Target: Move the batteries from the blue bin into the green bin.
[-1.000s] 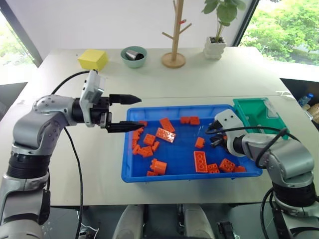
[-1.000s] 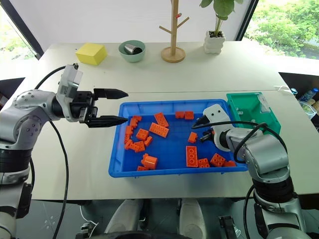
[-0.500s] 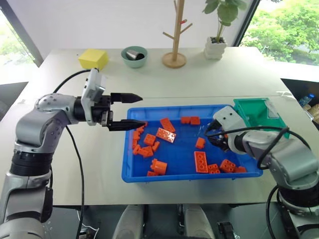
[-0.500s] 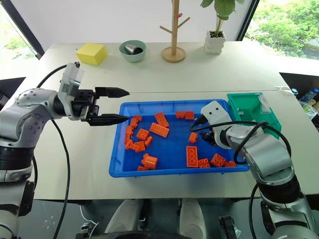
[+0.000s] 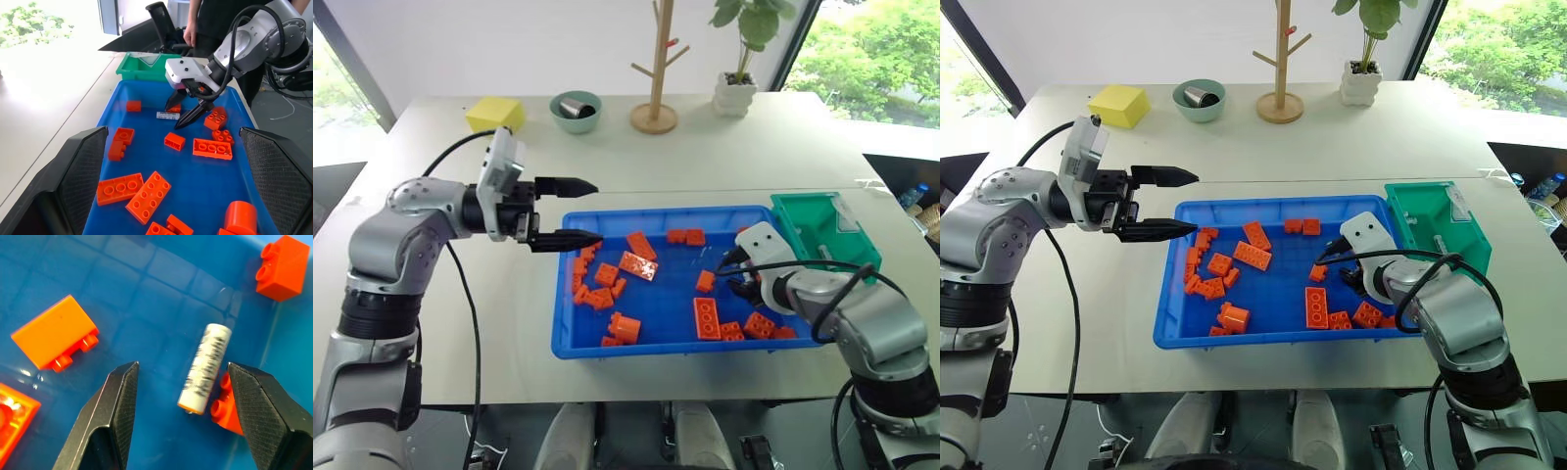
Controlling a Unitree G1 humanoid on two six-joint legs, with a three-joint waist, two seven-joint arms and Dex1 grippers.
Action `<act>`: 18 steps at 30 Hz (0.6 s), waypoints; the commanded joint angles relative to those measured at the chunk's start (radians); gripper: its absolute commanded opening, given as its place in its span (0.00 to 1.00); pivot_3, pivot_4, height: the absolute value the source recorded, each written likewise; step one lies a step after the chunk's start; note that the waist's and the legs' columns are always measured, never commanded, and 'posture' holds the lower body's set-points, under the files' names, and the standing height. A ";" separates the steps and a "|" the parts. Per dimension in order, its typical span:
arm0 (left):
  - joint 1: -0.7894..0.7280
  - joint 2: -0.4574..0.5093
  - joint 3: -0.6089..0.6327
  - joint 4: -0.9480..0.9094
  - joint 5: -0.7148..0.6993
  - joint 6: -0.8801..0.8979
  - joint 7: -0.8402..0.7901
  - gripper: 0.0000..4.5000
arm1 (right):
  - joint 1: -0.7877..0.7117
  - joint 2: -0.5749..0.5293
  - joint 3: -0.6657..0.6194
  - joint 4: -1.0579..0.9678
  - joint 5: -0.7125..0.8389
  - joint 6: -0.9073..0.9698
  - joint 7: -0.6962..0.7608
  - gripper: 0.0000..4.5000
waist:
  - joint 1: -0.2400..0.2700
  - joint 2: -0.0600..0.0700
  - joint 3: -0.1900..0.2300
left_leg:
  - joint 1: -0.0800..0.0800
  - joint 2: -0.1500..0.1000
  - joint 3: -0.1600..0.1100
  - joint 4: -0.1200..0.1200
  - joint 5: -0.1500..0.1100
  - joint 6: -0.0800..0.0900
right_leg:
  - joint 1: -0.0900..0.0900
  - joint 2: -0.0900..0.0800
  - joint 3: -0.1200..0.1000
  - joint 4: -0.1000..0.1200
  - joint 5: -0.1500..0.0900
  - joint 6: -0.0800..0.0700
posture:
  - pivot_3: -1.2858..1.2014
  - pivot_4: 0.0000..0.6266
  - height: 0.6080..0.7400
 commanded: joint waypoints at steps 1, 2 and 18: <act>-0.020 -0.001 0.014 -0.010 0.001 -0.013 -0.003 1.00 | 0.001 0.021 -0.026 0.036 -0.007 0.007 -0.009 0.65 | 0.001 0.000 0.000 | 0.000 0.000 0.000 0.000 0.000 0.000 | 0.000 0.000 0.000 0.000 0.000 0.000 | 0.52 0.24 0.71; -0.019 -0.002 0.014 -0.010 0.001 -0.014 -0.002 1.00 | -0.001 0.030 -0.029 0.045 -0.005 0.007 -0.008 0.65 | 0.001 -0.001 0.000 | 0.000 0.000 0.000 0.000 0.000 0.000 | 0.000 0.000 0.000 0.000 0.000 0.000 | 0.52 0.24 0.71; -0.019 0.001 0.024 -0.014 0.004 -0.018 0.005 1.00 | -0.038 0.122 -0.061 0.073 0.062 0.007 0.004 0.01 | -0.005 -0.001 -0.001 | 0.001 0.000 0.000 0.000 0.000 0.000 | 0.001 0.001 0.000 0.000 0.000 0.000 | 0.52 0.24 0.71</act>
